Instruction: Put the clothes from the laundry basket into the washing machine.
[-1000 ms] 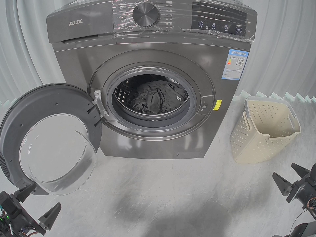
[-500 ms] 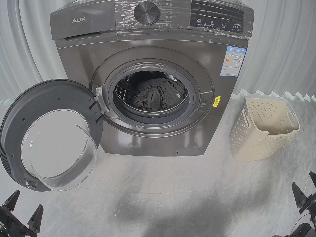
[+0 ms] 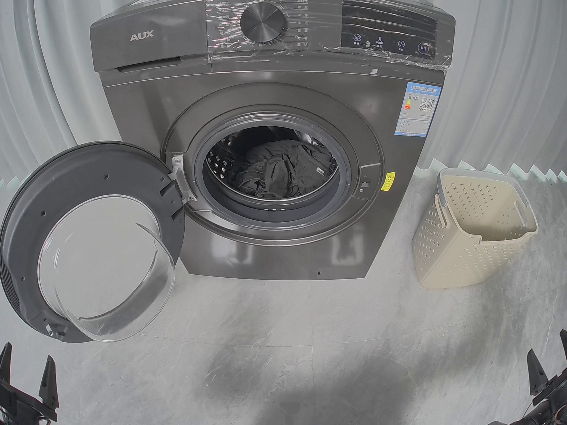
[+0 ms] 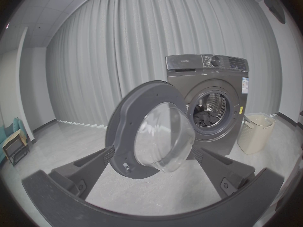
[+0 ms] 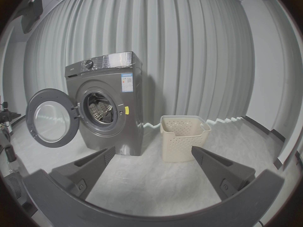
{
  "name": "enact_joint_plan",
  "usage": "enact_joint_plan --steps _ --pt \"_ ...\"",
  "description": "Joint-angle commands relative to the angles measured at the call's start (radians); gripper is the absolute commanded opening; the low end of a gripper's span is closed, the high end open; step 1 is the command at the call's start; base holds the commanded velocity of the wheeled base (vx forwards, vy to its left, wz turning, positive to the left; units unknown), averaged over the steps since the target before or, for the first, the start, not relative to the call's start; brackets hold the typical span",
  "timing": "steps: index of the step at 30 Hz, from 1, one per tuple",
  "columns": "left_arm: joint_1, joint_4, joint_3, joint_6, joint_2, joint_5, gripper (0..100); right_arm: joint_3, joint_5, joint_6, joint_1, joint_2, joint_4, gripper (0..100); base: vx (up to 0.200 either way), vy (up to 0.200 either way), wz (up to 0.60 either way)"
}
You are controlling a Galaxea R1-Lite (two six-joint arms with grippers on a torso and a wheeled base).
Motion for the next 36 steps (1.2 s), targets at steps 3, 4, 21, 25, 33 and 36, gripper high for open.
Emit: enact_joint_plan --steps 3,4,21,25,33,36 --pt "0.031 0.002 0.018 0.011 -0.055 0.033 100 0.006 -0.048 0.002 -0.013 -0.047 0.000 100 0.000 0.000 0.00" --pt "0.031 0.002 0.018 0.011 -0.057 0.036 100 0.006 -0.048 0.005 -0.011 -0.047 0.001 100 0.000 0.000 0.00" --pt "0.029 0.052 0.015 -0.086 -0.059 -0.191 100 0.017 0.032 0.004 -0.010 -0.047 0.030 100 0.000 0.000 0.00" --pt "0.029 0.052 0.015 -0.086 -0.059 -0.191 100 0.017 0.030 0.010 -0.010 -0.047 0.029 100 0.000 0.100 0.00" --pt "0.029 0.052 0.015 -0.089 -0.059 -0.192 100 0.017 0.032 0.007 -0.010 -0.047 0.029 100 0.000 0.200 0.00" --pt "0.029 0.052 0.015 -0.089 -0.059 -0.192 100 0.017 0.032 0.007 -0.010 -0.047 0.029 100 0.000 0.200 0.00"
